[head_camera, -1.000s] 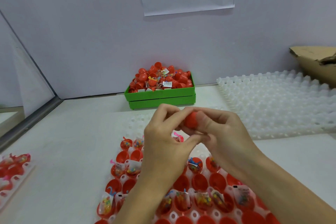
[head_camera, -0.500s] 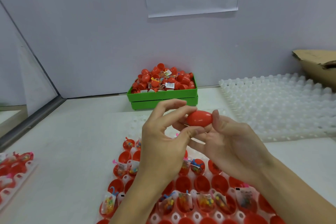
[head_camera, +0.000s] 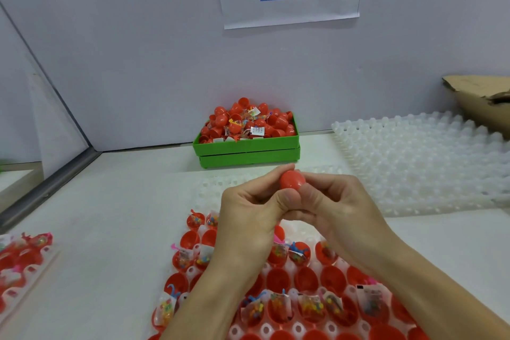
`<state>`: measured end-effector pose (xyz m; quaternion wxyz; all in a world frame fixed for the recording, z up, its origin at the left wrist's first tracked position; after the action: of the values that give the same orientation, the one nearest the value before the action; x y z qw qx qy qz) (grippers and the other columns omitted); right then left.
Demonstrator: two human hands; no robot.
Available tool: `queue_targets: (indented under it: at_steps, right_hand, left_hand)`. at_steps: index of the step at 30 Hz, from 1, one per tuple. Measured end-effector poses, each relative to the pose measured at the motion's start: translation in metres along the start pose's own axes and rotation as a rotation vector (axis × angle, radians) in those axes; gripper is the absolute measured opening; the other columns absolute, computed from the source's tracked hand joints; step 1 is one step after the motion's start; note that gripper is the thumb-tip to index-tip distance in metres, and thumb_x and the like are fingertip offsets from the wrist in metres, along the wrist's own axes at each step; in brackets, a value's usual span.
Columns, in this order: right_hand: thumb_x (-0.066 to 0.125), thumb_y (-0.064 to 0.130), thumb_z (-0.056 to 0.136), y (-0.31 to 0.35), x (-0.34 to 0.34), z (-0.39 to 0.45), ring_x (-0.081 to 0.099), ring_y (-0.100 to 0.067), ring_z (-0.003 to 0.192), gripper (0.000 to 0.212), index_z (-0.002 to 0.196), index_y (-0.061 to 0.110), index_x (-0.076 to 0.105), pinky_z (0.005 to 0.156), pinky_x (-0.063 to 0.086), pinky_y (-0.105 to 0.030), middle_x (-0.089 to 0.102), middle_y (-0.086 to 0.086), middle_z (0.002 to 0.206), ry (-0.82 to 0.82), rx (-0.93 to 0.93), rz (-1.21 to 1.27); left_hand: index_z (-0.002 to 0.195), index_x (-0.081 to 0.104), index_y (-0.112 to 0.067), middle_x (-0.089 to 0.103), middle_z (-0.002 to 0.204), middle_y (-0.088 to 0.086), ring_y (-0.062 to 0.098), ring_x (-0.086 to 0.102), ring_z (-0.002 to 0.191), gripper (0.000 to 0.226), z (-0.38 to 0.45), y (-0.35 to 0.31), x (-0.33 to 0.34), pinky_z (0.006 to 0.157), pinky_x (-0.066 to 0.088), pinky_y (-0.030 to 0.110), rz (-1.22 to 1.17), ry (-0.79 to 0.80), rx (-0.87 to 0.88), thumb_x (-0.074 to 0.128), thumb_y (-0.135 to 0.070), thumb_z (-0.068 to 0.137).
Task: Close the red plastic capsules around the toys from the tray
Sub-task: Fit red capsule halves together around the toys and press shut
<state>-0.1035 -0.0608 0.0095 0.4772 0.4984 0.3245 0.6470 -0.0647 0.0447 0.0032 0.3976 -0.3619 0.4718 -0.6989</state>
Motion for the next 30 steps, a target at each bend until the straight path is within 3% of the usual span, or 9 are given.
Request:
queue_targets:
  at_steps: [4,8,11,16,20,24,27,30]
  right_hand:
    - [0.061,0.020,0.080,0.001,-0.003,0.000,0.075,-0.022,0.079,0.024,0.096,0.009,0.076,0.068,0.058,-0.024,0.077,-0.013,0.088,-0.062,-0.055,-0.150]
    - [0.061,0.019,0.078,0.005,-0.002,0.000,0.073,-0.013,0.071,0.024,0.094,0.008,0.074,0.064,0.056,-0.020,0.077,-0.007,0.081,-0.054,-0.066,-0.188]
    - [0.063,0.024,0.074,0.005,-0.002,0.000,0.074,-0.017,0.073,0.025,0.092,0.011,0.075,0.064,0.056,-0.020,0.077,-0.010,0.084,-0.051,-0.054,-0.155]
    - [0.062,0.032,0.078,-0.001,-0.003,0.003,0.073,-0.021,0.068,0.030,0.080,0.008,0.079,0.061,0.056,-0.024,0.074,-0.016,0.079,-0.027,0.117,0.057]
    - [0.058,0.048,0.081,-0.006,-0.009,0.001,0.070,-0.023,0.070,0.051,0.094,0.001,0.074,0.061,0.057,-0.028,0.069,-0.026,0.098,-0.051,0.309,0.170]
    - [0.056,0.057,0.079,-0.010,-0.008,-0.001,0.067,-0.021,0.062,0.062,0.092,-0.002,0.074,0.058,0.055,-0.025,0.069,-0.017,0.080,-0.021,0.376,0.129]
    - [0.047,0.064,0.082,-0.010,-0.009,-0.003,0.066,-0.024,0.058,0.075,0.090,-0.006,0.072,0.055,0.054,-0.026,0.067,-0.020,0.073,-0.006,0.398,0.083]
    - [0.036,0.066,0.087,-0.003,-0.020,-0.001,0.064,-0.029,0.054,0.077,0.071,0.001,0.074,0.052,0.048,-0.029,0.066,-0.020,0.064,-0.099,0.330,-0.131]
  left_hand:
    - [0.100,0.078,-0.031,0.077,0.100,0.007,0.029,0.073,0.095,0.041,-0.001,0.004,0.003,0.072,0.060,0.029,-0.095,-0.037,0.002,0.083,-0.038,0.060]
    - [0.100,0.077,-0.034,0.077,0.101,0.003,0.029,0.072,0.099,0.045,0.000,0.006,0.000,0.077,0.060,0.033,-0.076,-0.043,0.017,0.087,-0.043,0.056]
    - [0.101,0.076,-0.035,0.077,0.102,0.002,0.027,0.072,0.100,0.042,0.000,0.003,-0.001,0.082,0.060,0.037,-0.049,-0.032,0.033,0.083,-0.040,0.060]
    - [0.102,0.077,-0.030,0.077,0.101,0.000,0.020,0.073,0.098,0.023,0.000,-0.009,0.003,0.083,0.059,0.033,0.056,0.059,0.062,0.075,-0.035,0.080]
    - [0.122,0.066,-0.024,0.073,0.114,-0.008,0.011,0.066,0.113,0.038,-0.001,-0.012,0.006,0.096,0.053,0.027,0.174,0.133,0.097,0.068,-0.015,0.085]
    - [0.114,0.069,-0.033,0.074,0.108,-0.013,0.007,0.066,0.111,0.037,-0.001,-0.015,0.007,0.086,0.050,0.014,0.227,0.104,0.160,0.069,-0.005,0.088]
    - [0.105,0.070,-0.038,0.075,0.102,-0.017,0.002,0.067,0.105,0.030,-0.002,-0.018,0.007,0.081,0.050,0.009,0.240,0.073,0.174,0.071,-0.016,0.085]
    - [0.105,0.074,-0.029,0.077,0.099,-0.008,0.008,0.071,0.099,0.029,-0.001,-0.013,0.003,0.079,0.054,0.015,0.152,0.020,0.102,0.070,-0.036,0.077]
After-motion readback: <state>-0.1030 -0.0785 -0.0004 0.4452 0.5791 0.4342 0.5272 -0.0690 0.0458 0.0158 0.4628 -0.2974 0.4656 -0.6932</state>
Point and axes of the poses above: each hand's wrist, its own z-axis towards the middle knuckle, its own x-axis out of the palm, y = z × x, the point moved 7 cm from there along z, towards the middle knuckle
